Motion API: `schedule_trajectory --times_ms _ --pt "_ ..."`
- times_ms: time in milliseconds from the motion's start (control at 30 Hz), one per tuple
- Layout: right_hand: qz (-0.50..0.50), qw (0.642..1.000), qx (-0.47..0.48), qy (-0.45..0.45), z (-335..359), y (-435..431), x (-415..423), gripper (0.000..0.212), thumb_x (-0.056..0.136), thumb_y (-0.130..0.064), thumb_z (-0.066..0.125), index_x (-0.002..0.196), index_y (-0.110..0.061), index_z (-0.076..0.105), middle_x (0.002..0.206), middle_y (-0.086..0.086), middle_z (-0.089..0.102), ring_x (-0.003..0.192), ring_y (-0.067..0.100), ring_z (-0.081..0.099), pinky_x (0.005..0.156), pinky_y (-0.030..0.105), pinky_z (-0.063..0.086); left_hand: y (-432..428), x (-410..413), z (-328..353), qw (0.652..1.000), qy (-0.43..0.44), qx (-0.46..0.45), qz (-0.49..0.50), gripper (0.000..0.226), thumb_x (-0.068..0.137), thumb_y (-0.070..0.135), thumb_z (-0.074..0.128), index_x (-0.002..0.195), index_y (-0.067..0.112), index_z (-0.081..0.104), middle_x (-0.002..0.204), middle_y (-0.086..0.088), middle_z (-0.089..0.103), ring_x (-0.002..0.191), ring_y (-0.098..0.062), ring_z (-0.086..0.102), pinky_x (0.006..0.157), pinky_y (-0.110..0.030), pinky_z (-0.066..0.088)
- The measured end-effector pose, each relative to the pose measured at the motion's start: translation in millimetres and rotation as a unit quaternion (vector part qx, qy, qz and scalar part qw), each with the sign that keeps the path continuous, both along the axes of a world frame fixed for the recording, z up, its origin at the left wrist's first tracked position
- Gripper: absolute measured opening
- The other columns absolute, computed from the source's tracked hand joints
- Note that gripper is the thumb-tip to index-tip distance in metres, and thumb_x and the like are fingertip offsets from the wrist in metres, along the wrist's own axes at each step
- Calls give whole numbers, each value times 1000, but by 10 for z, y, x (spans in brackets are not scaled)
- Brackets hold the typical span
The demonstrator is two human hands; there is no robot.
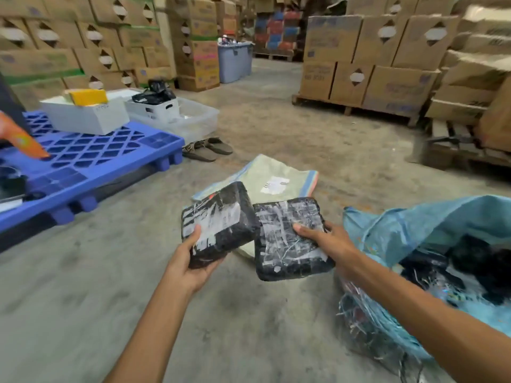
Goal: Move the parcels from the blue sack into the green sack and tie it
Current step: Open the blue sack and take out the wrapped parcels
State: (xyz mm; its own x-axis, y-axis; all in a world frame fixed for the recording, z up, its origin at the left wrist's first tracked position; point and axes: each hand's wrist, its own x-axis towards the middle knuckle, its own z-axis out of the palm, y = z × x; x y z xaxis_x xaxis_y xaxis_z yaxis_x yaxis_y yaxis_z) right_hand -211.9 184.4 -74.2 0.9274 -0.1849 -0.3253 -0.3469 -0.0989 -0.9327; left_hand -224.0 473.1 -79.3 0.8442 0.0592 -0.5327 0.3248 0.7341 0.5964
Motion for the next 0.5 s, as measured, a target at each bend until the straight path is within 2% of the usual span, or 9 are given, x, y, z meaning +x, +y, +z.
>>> schedule_trajectory --times_ms 100,167,267,333,367,433,500 --pt "-14 999 -3 48 -544 197 -70 110 34 -65 96 128 -17 63 107 2 77 93 24 75 87 46 61 270 -65 -414 998 13 61 -13 14 91 26 67 100 15 67 84 -9 77 76 -25 74 61 -44 62" --pt "-26 996 7 80 -877 245 -128 117 31 -67 96 132 -18 60 110 3 76 95 25 75 87 48 60 403 -115 -613 994 29 103 -25 21 88 26 70 104 13 68 94 -10 77 89 -27 72 72 -47 61" --pt "-33 993 6 112 -1271 298 -283 120 33 -70 94 136 -19 57 112 3 75 99 26 73 90 49 59 566 -230 -940 978 86 184 -45 53 70 29 85 114 6 68 108 -17 73 100 -34 70 86 -54 56" --pt "-42 991 -5 125 -1416 321 -395 116 37 -69 94 134 -16 58 114 3 73 101 25 71 94 49 57 603 -330 -1150 964 120 229 -64 67 58 32 90 114 3 68 105 -17 73 98 -35 69 86 -53 56" --pt "-50 990 -10 130 -1481 309 -438 110 41 -66 94 131 -13 61 114 4 73 101 25 70 96 48 56 585 -380 -1219 958 127 245 -81 66 59 32 89 114 1 68 100 -16 74 94 -34 70 83 -51 58" --pt "-70 986 -27 147 -1614 280 -489 110 41 -69 91 130 -11 62 117 6 72 104 26 69 98 47 55 496 -467 -1311 943 139 279 -116 54 72 30 85 112 -2 67 88 -10 74 83 -28 70 77 -43 58" --pt "-73 984 -56 155 -1752 254 -510 124 36 -84 83 135 -13 59 125 7 69 110 28 67 98 47 55 368 -509 -1366 931 144 306 -138 40 82 31 78 106 3 62 78 1 65 73 -17 62 74 -38 54"
